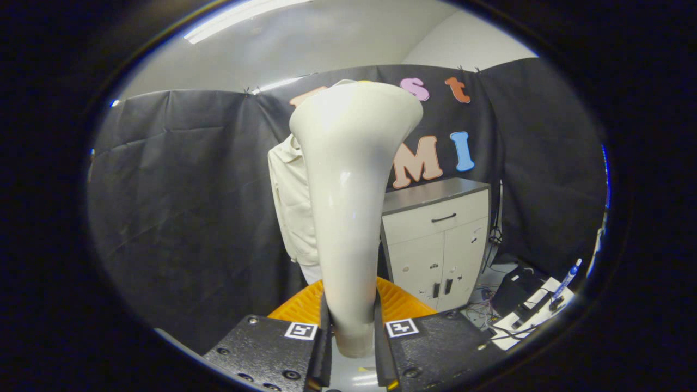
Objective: Iron the clothes twice with a garment steamer, once on the left side and once on the right side.
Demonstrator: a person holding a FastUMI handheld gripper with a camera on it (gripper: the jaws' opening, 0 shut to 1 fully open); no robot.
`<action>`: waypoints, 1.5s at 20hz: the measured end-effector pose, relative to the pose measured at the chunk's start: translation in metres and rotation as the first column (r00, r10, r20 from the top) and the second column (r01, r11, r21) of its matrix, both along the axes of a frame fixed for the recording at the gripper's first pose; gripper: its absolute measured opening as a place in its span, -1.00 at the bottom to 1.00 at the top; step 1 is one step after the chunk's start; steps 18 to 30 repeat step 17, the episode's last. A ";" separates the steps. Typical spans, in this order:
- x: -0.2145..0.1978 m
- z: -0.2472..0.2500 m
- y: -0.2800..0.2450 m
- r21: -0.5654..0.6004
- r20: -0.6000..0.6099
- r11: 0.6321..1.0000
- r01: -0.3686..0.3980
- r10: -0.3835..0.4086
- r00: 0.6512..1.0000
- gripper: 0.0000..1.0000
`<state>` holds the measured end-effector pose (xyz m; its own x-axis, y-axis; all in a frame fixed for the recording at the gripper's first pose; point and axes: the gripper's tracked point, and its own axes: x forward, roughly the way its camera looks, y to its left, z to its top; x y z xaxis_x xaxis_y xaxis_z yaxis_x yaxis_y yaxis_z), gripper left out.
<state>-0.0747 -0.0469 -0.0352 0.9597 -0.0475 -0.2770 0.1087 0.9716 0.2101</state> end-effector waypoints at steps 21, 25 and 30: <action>-0.004 -0.007 -0.023 0.025 -0.016 1.000 0.008 -0.007 1.000 -0.37; -0.004 -0.007 -0.023 0.025 -0.016 1.000 0.008 -0.007 1.000 -0.37; -0.004 -0.007 -0.023 0.025 -0.016 1.000 0.008 -0.007 1.000 -0.37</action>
